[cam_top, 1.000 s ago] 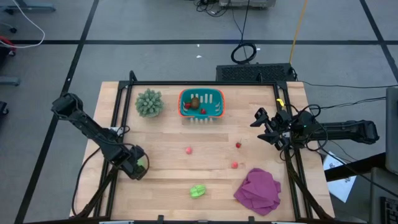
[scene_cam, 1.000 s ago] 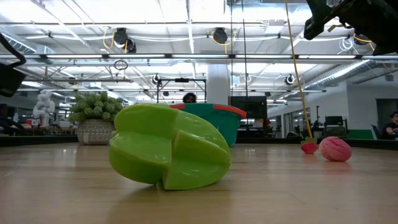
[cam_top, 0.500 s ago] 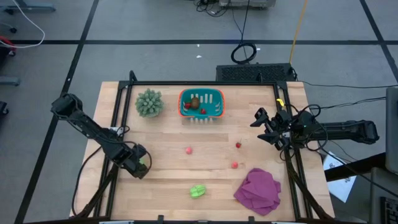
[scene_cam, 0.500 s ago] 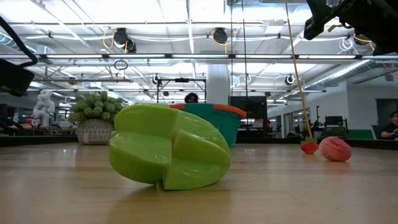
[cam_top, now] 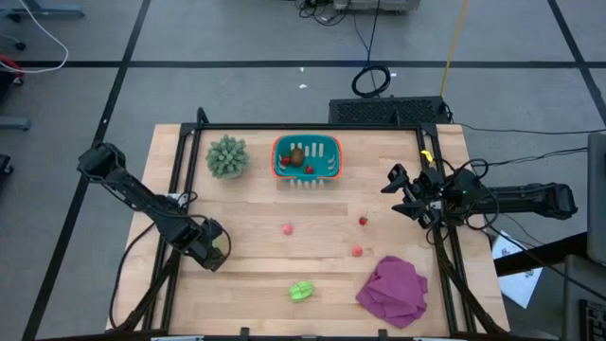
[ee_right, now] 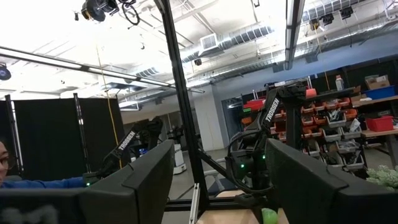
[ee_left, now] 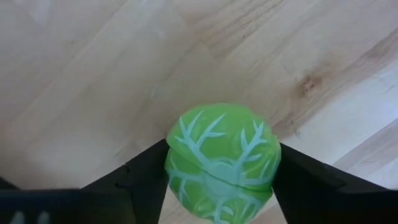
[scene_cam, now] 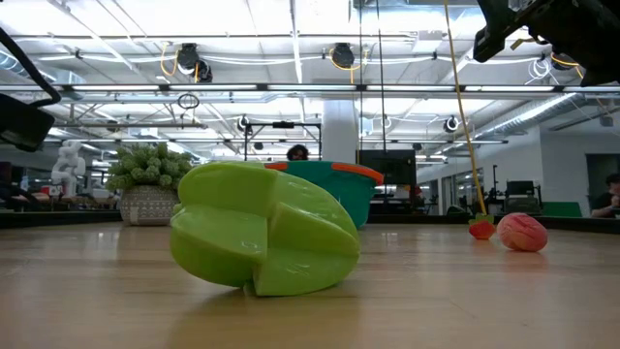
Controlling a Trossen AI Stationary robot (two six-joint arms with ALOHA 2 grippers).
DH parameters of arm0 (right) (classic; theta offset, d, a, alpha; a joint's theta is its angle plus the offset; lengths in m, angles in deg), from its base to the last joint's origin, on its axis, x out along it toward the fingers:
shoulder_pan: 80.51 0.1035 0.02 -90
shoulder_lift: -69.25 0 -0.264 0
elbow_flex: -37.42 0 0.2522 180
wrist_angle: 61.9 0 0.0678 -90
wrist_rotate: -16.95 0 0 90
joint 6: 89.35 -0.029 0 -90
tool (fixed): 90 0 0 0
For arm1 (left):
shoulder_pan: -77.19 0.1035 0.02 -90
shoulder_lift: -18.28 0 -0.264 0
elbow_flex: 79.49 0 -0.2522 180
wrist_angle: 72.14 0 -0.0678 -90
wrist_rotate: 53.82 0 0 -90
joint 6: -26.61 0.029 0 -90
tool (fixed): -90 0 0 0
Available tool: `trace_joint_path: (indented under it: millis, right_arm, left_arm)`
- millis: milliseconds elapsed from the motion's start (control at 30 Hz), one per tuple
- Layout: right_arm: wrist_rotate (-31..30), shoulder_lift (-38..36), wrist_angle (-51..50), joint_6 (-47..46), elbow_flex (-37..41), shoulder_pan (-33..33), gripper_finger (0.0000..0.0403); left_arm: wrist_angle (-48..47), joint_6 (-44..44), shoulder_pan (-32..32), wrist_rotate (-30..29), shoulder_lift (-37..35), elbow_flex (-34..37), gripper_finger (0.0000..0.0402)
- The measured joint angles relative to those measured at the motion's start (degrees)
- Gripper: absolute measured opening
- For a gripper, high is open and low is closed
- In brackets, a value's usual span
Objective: Pick and placing Produce into tupperware
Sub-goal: Put the green cabbage into the blue basket
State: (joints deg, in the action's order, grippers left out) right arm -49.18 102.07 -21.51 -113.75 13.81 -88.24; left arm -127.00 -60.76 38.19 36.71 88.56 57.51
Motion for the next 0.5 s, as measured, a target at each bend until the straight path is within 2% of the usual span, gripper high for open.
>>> trace_joint_path:
  millis: [233, 500]
  right_arm:
    - [0.0, -0.01, -0.01, 0.0, 0.0, 0.0, 0.0242]
    - [0.0, -0.02, -0.23, 0.02, 0.0, 0.01, 0.0242]
  left_arm:
    - [0.21, -0.17, 0.0, 0.22, -0.97, -0.32, 0.0212]
    - [-1.03, 0.79, 0.91, -1.64, -2.1, -5.13, 0.0223]
